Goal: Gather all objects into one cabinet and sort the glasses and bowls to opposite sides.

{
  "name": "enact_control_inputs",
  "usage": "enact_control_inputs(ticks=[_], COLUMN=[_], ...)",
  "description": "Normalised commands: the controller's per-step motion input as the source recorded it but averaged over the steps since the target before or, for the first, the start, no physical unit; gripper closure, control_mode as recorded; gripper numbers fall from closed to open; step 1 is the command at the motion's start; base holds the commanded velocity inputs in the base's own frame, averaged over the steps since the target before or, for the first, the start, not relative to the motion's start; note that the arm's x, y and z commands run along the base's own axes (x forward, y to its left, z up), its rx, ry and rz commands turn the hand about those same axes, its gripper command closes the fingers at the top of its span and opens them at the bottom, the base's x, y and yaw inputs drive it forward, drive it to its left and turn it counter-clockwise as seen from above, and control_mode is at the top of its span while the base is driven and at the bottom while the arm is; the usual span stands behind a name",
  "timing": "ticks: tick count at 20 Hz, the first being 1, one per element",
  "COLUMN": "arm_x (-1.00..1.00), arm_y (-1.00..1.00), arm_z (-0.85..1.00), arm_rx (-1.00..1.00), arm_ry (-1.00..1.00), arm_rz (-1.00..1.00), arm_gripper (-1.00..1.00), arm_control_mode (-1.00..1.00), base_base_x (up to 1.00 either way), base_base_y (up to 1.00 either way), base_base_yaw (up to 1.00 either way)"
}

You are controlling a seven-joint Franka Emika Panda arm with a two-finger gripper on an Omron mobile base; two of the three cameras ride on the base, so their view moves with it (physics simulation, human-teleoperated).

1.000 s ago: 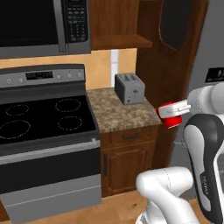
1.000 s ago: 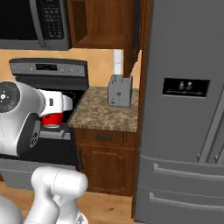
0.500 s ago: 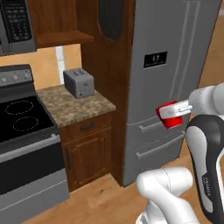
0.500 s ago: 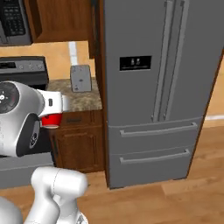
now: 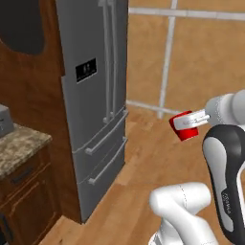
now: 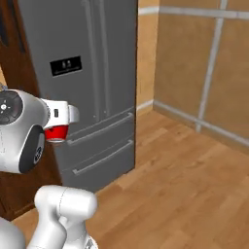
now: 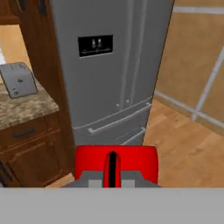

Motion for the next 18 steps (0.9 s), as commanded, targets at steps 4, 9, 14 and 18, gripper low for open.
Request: enact_control_inputs(ticks=[4,9,14,18], arm_x=[0.0,0.0,0.0,0.0], arm_y=[0.0,0.0,0.0,0.0], arm_z=[0.0,0.0,0.0,0.0], arm_rx=[0.0,0.0,0.0,0.0], arm_ry=[0.0,0.0,0.0,0.0], arm_rz=[0.0,0.0,0.0,0.0], arm_gripper=[1.0,1.0,1.0,1.0], arm_control_mode=[1.0,1.0,1.0,1.0], base_base_x=[0.0,0.0,0.0,0.03], base_base_y=[0.34,0.28,0.2,0.06], base_base_yaw=[-0.93,-0.95,-0.93,-0.89])
